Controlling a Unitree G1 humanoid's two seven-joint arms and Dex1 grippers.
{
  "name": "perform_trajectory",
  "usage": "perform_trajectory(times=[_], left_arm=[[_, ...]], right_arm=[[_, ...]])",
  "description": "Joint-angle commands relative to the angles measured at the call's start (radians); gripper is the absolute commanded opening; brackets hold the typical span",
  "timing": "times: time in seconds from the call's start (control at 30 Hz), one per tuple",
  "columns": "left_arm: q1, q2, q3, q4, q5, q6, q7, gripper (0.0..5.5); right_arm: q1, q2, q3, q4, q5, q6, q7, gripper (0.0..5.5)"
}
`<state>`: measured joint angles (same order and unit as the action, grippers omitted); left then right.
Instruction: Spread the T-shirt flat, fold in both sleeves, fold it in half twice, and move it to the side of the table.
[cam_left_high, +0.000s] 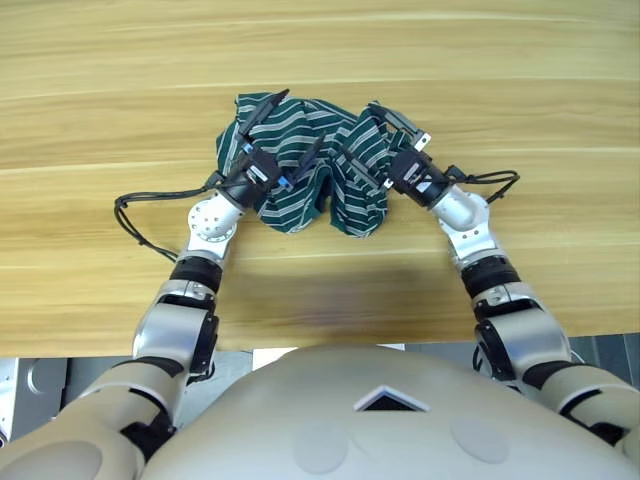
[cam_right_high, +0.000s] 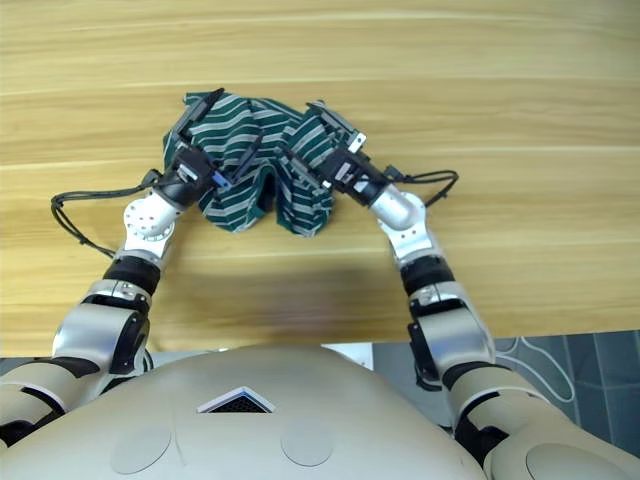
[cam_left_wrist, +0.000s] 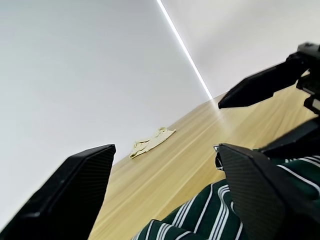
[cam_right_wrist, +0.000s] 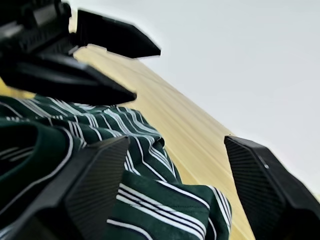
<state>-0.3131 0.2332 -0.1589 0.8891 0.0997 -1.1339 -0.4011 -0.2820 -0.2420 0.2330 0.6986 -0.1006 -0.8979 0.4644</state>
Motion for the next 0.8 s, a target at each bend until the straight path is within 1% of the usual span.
perform_trajectory(times=[0.03,0.43,0.8], left_arm=[[-0.026,-0.004,-0.012,0.018,0.024,0.005,0.004,3.85],[-0.052,-0.032,-0.041,0.050,0.045,0.001,0.004,3.85],[-0.055,-0.055,-0.062,0.049,0.042,-0.008,-0.008,3.85]], right_arm=[[0.019,-0.015,-0.005,-0.046,0.022,0.011,0.018,3.52],[0.062,-0.016,0.011,-0.130,0.044,0.037,0.044,3.52],[0.035,-0.001,0.014,-0.062,0.007,0.035,0.022,3.52]])
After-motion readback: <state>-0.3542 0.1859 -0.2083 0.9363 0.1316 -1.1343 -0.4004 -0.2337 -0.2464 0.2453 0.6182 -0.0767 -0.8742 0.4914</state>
